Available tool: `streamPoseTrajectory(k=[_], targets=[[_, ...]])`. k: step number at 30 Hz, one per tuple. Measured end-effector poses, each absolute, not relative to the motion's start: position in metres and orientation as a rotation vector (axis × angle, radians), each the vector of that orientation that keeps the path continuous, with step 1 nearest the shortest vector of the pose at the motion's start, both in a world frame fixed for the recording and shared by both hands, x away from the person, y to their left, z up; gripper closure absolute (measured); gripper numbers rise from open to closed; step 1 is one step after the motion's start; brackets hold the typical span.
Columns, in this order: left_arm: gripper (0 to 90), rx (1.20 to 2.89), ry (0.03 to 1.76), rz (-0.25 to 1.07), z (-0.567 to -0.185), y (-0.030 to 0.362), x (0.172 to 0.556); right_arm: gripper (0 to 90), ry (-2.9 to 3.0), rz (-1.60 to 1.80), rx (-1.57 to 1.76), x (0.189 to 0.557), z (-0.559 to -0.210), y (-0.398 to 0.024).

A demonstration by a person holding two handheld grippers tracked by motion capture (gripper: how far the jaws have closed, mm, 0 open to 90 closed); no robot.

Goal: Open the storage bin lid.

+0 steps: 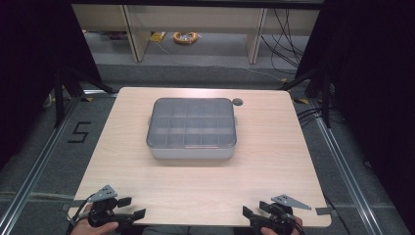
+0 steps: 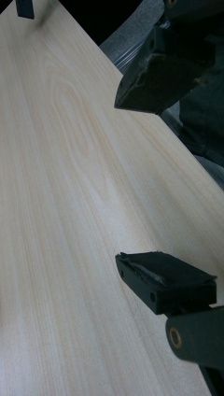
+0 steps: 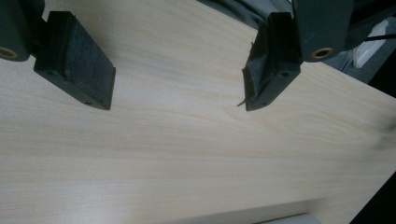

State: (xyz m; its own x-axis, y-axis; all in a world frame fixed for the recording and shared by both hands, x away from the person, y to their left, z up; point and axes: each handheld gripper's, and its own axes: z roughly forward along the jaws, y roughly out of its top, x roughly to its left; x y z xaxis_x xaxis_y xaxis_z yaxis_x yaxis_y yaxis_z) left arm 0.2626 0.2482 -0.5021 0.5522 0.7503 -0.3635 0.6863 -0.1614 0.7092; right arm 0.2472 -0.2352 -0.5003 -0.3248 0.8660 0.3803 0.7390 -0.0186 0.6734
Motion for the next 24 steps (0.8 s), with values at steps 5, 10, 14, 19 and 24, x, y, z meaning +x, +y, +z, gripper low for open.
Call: streamPoseTrajectory(k=[5,10,14,19,24], targets=[[20.4,1.883,1.176,0.085,-0.5021,0.2489,0.2638,26.1,2.070,1.304,1.712,0.2507,-0.5025,-0.2384],[20.4,1.880,1.178,0.090,-0.5021,0.2477,0.2662,26.1,2.052,1.326,1.744,0.2519,-0.5009,-0.2383],[20.4,1.878,1.185,0.088,-0.5022,0.2468,0.2678,26.1,2.041,1.335,1.748,0.2527,-0.5002,-0.2378],[20.2,1.889,1.167,0.088,-0.5014,0.2445,0.2693,25.8,2.027,1.347,1.744,0.2535,-0.4990,-0.2375],[20.2,1.885,1.155,0.090,-0.4996,0.2432,0.2709,25.7,2.008,1.375,1.751,0.2544,-0.4991,-0.2374]])
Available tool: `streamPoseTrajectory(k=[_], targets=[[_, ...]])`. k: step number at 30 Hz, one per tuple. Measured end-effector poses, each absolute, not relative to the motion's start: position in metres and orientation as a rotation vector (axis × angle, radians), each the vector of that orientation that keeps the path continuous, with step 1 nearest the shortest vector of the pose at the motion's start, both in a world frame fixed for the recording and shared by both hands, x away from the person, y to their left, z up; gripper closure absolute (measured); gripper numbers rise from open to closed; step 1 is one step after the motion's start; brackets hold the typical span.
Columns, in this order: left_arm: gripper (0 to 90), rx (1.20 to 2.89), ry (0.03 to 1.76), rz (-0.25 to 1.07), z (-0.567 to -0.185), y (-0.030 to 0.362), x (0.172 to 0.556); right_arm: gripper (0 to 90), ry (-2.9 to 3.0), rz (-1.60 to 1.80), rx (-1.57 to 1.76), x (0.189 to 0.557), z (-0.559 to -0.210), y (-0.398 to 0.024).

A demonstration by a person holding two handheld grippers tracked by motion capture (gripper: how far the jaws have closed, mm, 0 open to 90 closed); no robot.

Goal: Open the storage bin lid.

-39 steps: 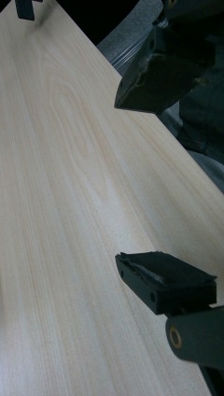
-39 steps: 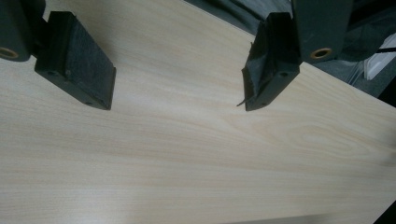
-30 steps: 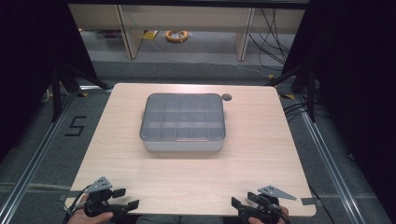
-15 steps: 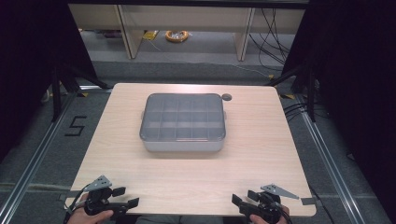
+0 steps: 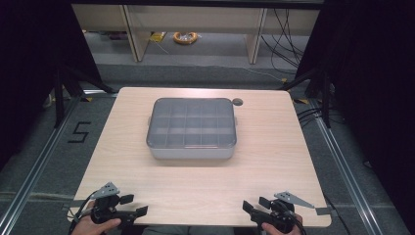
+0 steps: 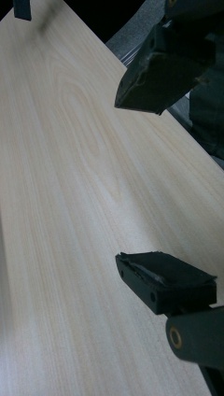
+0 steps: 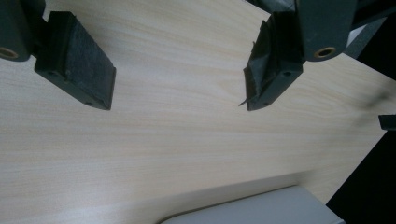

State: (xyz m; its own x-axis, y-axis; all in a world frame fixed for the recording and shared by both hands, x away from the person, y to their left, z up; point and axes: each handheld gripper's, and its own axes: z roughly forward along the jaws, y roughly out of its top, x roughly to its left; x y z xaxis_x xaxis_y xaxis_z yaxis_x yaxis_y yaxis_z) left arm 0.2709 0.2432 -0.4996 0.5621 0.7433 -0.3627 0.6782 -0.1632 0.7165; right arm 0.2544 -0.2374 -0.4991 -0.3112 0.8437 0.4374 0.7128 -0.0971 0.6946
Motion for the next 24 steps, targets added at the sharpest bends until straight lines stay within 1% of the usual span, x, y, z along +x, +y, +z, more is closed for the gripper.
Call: streamPoseTrajectory(k=[3,5,6,18,20,21,24], targets=[[20.0,1.870,1.151,0.097,-0.498,0.243,0.274,25.4,2.002,1.390,1.745,0.256,-0.499,-0.238],[19.9,1.868,1.151,0.096,-0.497,0.244,0.275,25.3,1.989,1.406,1.803,0.255,-0.497,-0.235],[19.8,1.868,1.151,0.096,-0.497,0.244,0.275,25.3,1.999,1.393,1.746,0.256,-0.498,-0.237],[19.7,1.868,1.157,0.110,-0.496,0.244,0.284,25.1,1.968,1.386,1.731,0.262,-0.495,-0.241],[19.7,1.862,1.164,0.103,-0.496,0.244,0.285,25.1,1.956,1.390,1.773,0.262,-0.494,-0.239],[19.7,1.871,1.160,0.106,-0.496,0.243,0.287,25.1,1.960,1.395,1.723,0.265,-0.495,-0.243],[19.7,1.860,1.162,0.107,-0.496,0.242,0.288,25.1,1.966,1.410,1.722,0.266,-0.495,-0.242]])
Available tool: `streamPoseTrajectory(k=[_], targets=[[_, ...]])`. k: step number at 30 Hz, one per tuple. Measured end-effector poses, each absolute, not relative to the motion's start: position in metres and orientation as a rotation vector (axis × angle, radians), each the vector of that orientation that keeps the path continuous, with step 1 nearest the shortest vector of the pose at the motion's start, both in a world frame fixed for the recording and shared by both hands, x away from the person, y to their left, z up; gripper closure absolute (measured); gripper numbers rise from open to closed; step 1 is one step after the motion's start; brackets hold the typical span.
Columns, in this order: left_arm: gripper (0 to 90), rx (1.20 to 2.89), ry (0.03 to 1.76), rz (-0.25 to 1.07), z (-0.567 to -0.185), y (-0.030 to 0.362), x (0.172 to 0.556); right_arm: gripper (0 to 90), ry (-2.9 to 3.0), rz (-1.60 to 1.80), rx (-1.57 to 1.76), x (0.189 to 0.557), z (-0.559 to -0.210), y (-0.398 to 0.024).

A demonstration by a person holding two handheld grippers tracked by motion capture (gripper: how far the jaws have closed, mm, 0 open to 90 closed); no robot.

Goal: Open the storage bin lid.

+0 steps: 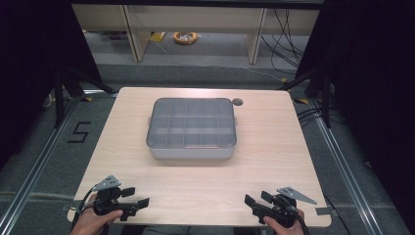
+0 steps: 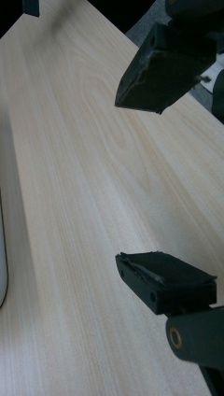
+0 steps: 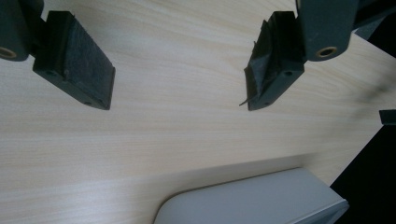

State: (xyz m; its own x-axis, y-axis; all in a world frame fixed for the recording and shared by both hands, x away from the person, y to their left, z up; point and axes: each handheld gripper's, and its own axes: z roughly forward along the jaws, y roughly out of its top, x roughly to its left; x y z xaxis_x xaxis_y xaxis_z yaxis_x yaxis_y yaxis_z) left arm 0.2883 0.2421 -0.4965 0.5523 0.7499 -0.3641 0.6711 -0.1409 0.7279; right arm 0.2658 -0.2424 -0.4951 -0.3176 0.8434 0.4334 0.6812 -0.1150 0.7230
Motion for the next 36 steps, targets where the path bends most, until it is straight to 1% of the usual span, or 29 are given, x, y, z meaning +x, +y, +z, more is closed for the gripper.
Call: streamPoseTrajectory(k=[1,5,13,14,15,22,24,26,31,33,34,36], targets=[[19.7,1.864,1.164,0.107,-0.496,0.242,0.289,25.1,1.955,1.406,1.761,0.265,-0.494,-0.240],[19.8,1.853,1.173,0.119,-0.496,0.243,0.292,25.1,1.971,1.410,1.709,0.271,-0.495,-0.239],[19.8,1.860,1.174,0.104,-0.497,0.242,0.296,25.1,1.977,1.385,1.719,0.278,-0.495,-0.236],[19.7,1.858,1.178,0.107,-0.497,0.242,0.297,25.1,1.973,1.390,1.763,0.278,-0.493,-0.234],[19.7,1.858,1.178,0.107,-0.497,0.242,0.297,25.1,1.992,1.388,1.694,0.281,-0.495,-0.236],[19.8,1.871,1.174,0.111,-0.497,0.241,0.299,25.0,1.998,1.402,1.689,0.287,-0.494,-0.233],[19.8,1.866,1.175,0.113,-0.496,0.241,0.300,25.0,1.987,1.415,1.737,0.288,-0.491,-0.230],[19.8,1.853,1.177,0.113,-0.495,0.241,0.302,24.9,1.993,1.413,1.674,0.293,-0.492,-0.233],[20.0,1.841,1.182,0.089,-0.494,0.242,0.305,24.9,1.991,1.406,1.682,0.297,-0.491,-0.233],[20.0,1.837,1.180,0.094,-0.493,0.240,0.305,24.9,1.986,1.428,1.760,0.297,-0.491,-0.229],[20.0,1.832,1.183,0.094,-0.493,0.240,0.305,24.9,1.999,1.430,1.709,0.299,-0.492,-0.231],[20.0,1.836,1.182,0.096,-0.493,0.240,0.306,24.9,1.971,1.424,1.741,0.300,-0.491,-0.229]])
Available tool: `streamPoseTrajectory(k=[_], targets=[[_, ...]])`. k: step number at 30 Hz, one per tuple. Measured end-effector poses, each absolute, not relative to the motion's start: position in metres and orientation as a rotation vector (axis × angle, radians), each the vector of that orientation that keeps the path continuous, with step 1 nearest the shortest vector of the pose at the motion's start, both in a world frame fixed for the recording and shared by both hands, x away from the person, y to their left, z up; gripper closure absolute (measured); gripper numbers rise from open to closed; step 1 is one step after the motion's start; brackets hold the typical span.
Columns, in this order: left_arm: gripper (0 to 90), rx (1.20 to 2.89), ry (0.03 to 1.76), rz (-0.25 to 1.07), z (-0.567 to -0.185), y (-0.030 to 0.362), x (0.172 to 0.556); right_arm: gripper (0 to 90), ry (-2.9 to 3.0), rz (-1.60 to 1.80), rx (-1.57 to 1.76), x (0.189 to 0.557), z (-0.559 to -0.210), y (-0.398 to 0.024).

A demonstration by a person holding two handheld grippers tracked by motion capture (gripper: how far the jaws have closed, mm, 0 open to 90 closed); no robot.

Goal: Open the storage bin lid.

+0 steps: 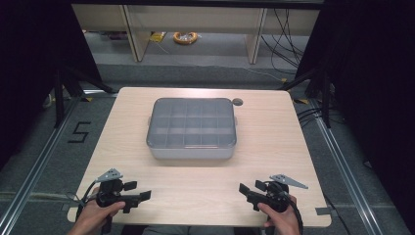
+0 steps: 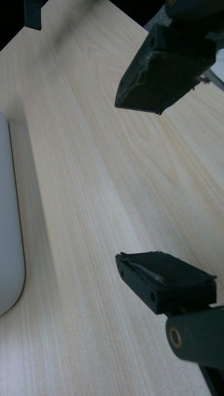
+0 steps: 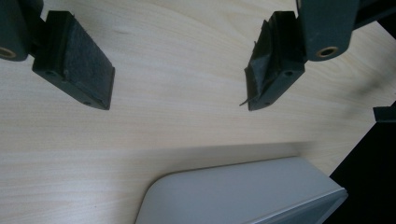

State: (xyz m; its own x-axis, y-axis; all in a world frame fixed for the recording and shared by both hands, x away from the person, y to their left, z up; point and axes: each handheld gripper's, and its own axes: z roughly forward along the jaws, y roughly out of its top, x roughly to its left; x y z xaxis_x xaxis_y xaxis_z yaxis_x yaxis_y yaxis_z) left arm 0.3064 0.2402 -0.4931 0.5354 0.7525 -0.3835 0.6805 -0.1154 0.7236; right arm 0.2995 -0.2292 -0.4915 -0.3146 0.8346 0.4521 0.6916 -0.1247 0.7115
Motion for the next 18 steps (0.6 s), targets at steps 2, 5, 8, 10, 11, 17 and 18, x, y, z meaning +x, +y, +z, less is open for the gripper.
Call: streamPoseTrajectory(k=[2,5,8,10,11,17,18], targets=[[20.0,1.837,1.184,0.096,-0.493,0.240,0.307,24.9,1.988,1.419,1.705,0.302,-0.491,-0.233],[20.0,1.840,1.183,0.100,-0.492,0.242,0.309,24.9,1.985,1.432,1.708,0.304,-0.489,-0.235],[20.2,1.827,1.191,0.089,-0.491,0.242,0.311,24.9,1.958,1.439,1.714,0.308,-0.486,-0.236],[19.9,1.816,1.195,0.090,-0.491,0.241,0.311,24.9,1.955,1.447,1.720,0.310,-0.485,-0.237],[20.0,1.827,1.191,0.091,-0.491,0.241,0.311,24.9,1.964,1.438,1.722,0.311,-0.484,-0.237],[20.0,1.828,1.191,0.114,-0.489,0.241,0.314,24.9,1.945,1.445,1.736,0.317,-0.480,-0.237],[20.0,1.830,1.193,0.110,-0.489,0.241,0.315,24.9,1.945,1.445,1.736,0.317,-0.480,-0.237]])
